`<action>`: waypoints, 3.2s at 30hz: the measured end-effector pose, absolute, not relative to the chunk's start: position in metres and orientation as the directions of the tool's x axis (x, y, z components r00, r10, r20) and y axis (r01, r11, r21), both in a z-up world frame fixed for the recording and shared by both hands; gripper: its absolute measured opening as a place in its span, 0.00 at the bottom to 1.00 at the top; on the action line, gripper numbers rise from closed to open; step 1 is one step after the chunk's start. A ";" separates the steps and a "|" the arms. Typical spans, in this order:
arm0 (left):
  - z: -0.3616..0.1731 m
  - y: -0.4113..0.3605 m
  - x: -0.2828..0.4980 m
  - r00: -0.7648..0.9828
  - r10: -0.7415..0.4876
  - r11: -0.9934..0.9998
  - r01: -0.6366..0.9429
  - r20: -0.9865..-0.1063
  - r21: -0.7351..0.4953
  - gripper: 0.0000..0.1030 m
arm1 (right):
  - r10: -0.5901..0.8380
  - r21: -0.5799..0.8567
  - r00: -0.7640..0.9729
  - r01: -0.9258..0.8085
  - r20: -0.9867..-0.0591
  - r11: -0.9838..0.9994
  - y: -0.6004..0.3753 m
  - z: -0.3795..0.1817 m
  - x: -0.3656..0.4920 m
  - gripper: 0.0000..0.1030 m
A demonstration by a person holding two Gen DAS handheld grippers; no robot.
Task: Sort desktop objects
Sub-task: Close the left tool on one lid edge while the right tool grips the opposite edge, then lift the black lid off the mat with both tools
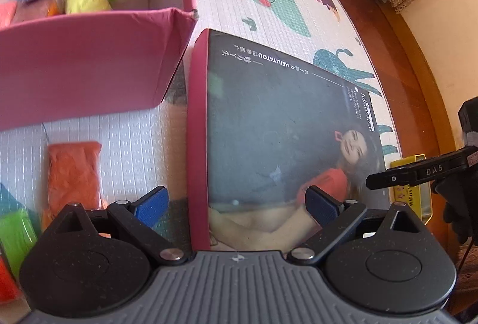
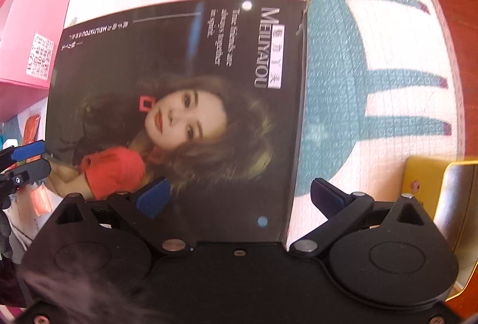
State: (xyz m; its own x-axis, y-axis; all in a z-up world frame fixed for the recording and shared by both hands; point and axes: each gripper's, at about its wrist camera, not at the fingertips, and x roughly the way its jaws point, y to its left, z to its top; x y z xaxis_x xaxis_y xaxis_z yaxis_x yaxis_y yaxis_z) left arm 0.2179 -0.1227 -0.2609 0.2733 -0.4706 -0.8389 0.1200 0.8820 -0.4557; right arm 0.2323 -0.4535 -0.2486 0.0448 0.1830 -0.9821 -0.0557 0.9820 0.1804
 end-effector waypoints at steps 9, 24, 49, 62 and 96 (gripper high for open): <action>-0.272 -0.137 0.216 0.284 -0.429 0.902 0.182 -0.857 -0.391 0.94 | 0.236 0.232 0.061 -0.068 -0.970 0.970 -0.446 -0.259 0.225 0.99; -0.224 -0.152 0.217 0.266 -0.524 0.842 0.308 -0.809 -0.444 0.91 | 0.190 0.163 0.173 -0.160 -0.966 0.974 -0.451 -0.184 0.218 0.99; -0.058 -0.059 0.194 0.476 -0.501 0.863 0.341 -0.723 -0.373 0.91 | 0.320 0.225 0.417 -0.260 -0.851 0.939 -0.386 -0.038 0.200 0.99; -0.027 0.055 0.195 0.547 -0.376 0.926 0.198 -0.748 -0.320 0.91 | 0.464 0.283 0.412 -0.427 -0.784 0.859 -0.274 -0.023 0.233 0.99; -0.115 0.167 0.258 0.577 -0.336 0.912 0.001 -0.745 -0.410 0.91 | 0.477 0.299 0.408 -0.428 -0.778 0.853 -0.164 -0.095 0.299 0.99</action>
